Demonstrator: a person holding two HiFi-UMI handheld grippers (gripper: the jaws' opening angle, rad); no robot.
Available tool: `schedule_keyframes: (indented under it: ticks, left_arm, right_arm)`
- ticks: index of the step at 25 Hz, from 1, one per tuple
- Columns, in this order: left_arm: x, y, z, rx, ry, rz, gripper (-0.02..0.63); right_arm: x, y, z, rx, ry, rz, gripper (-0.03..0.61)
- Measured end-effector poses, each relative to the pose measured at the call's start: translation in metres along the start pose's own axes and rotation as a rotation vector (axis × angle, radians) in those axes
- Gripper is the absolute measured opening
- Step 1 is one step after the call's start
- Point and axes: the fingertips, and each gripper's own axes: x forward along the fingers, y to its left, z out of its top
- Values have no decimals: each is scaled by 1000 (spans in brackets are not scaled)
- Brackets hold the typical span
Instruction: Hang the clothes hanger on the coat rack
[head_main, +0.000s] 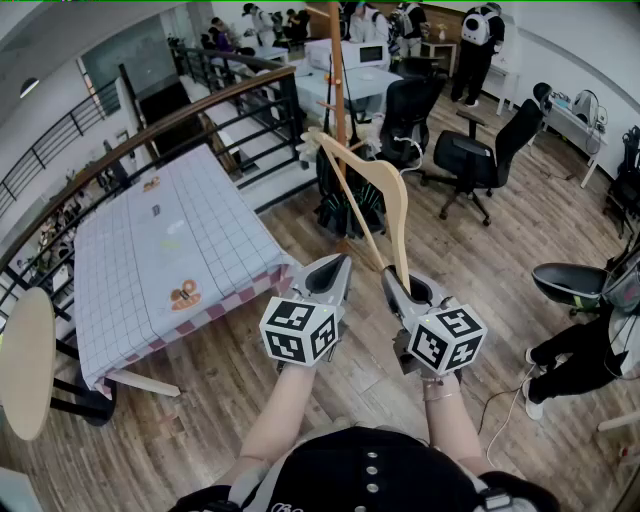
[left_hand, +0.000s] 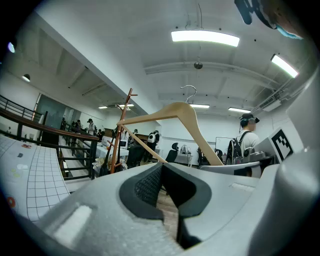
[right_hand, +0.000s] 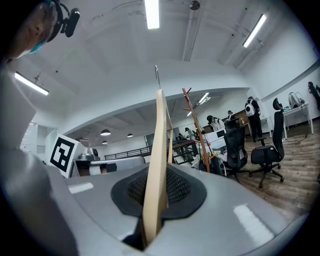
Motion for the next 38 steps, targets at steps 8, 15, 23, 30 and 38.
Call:
schedule_keyframes:
  ticks: [8, 15, 23, 30, 38]
  left_arm:
    - [-10, 1, 4, -12, -9, -16, 0]
    - [-15, 3, 0, -25, -4, -27, 0]
    - [-16, 13, 17, 6, -21, -33, 0]
    - [-13, 35, 24, -6, -46, -44, 0]
    - [13, 59, 10, -38, -33, -52, 0]
  right_arm:
    - [4, 11, -1, -16, 3, 6, 25]
    - [8, 17, -5, -31, 19, 4, 25]
    - [22, 23, 2, -17, 7, -9, 25]
    - [35, 19, 1, 35, -5, -17, 28]
    - [68, 1, -20, 65, 40, -33, 28]
